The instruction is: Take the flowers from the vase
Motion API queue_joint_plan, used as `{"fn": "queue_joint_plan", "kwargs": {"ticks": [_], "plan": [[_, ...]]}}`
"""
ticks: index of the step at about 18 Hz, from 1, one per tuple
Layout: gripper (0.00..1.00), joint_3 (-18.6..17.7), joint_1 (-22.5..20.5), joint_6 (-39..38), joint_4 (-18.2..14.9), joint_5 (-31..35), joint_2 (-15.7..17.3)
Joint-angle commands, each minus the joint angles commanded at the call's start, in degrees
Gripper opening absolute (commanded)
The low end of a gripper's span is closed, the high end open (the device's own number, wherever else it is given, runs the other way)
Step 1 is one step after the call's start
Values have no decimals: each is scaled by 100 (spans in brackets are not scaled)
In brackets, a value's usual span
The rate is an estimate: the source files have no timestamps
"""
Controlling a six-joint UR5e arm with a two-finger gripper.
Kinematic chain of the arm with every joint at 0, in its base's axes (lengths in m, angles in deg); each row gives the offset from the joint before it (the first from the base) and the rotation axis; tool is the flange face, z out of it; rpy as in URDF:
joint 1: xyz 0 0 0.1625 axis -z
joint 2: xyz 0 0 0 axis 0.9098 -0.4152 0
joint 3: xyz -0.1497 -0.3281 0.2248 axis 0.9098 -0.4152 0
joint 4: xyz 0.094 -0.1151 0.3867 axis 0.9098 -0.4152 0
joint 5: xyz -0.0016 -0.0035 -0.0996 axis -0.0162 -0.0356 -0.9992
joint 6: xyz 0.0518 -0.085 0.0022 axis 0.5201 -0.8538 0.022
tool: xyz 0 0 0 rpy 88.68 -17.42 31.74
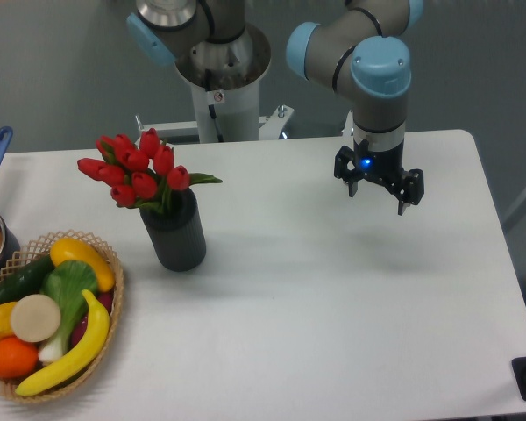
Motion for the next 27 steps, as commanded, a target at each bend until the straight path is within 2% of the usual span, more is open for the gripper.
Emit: {"fn": "queue_joint_plan", "kwargs": {"ticks": [5, 9, 12, 14, 18, 20, 22, 25, 27], "plan": [[100, 79, -9, 0, -131, -44, 0], [100, -8, -9, -44, -167, -237, 9], [100, -18, 26, -166, -184, -290, 271], [100, 114, 9, -167, -595, -246, 369], [100, 640, 0, -150, -1807, -246, 553], [100, 729, 61, -132, -2248, -246, 763], [100, 494, 140, -193, -2504, -237, 1176], [100, 282, 123, -211, -2689, -316, 1581], [100, 2, 62, -290, -2699, -709, 1949]]}}
